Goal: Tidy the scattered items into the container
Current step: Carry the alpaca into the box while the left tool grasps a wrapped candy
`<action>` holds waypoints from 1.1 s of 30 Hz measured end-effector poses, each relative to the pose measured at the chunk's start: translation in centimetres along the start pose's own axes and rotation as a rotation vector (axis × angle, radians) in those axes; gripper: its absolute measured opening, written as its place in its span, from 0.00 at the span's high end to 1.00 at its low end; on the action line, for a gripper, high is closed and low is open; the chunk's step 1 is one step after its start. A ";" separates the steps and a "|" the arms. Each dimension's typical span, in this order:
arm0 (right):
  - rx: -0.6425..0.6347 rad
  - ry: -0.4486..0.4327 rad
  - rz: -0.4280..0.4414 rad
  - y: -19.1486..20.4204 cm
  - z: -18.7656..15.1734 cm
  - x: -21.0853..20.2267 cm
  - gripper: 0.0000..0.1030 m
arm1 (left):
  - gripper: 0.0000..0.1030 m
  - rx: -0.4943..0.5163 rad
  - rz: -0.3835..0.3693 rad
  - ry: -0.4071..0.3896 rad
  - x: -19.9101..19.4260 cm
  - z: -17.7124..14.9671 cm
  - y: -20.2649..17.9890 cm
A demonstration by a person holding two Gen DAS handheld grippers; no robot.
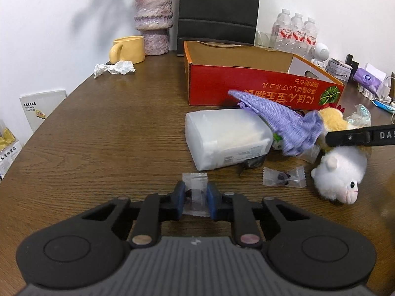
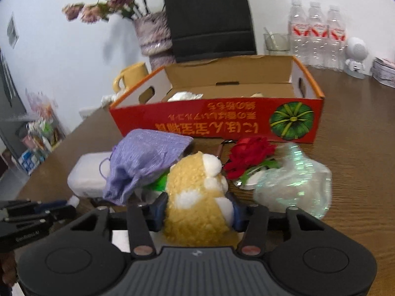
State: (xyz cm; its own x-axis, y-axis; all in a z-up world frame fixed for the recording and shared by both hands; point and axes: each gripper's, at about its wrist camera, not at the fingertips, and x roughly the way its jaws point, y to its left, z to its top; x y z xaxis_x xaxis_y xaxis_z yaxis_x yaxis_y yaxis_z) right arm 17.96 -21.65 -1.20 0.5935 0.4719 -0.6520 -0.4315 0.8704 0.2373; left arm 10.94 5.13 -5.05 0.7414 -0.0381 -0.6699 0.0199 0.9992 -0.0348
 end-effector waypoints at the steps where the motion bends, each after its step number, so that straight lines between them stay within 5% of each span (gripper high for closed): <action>1: 0.007 -0.008 -0.001 -0.2 0.0 -0.2 0.54 | 0.81 0.000 0.001 0.001 0.0 0.0 0.0; 11: 0.024 -0.174 0.040 -0.7 2.1 -5.0 0.54 | 0.81 -0.034 -0.045 -0.119 -3.5 2.6 0.2; 20: 0.006 -0.271 0.019 -2.2 10.6 -4.0 0.54 | 0.81 0.031 -0.123 -0.320 -3.8 13.9 -2.2; 25: 0.008 -0.237 -0.066 -3.8 15.8 0.6 0.54 | 0.81 0.023 -0.111 -0.226 3.2 21.1 -4.5; 33: 0.061 -0.075 -0.154 -7.0 20.4 10.0 0.54 | 0.81 -0.008 -0.022 0.026 15.2 25.6 -6.4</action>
State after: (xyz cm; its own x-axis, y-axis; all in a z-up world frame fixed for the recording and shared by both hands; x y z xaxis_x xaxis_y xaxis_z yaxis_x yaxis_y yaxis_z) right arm 40.79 -20.22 5.35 0.6994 0.3396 -0.6290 -0.2912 0.9390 0.1832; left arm 39.25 -1.48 3.93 0.7234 -0.0603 -0.6877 0.0301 0.9980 -0.0557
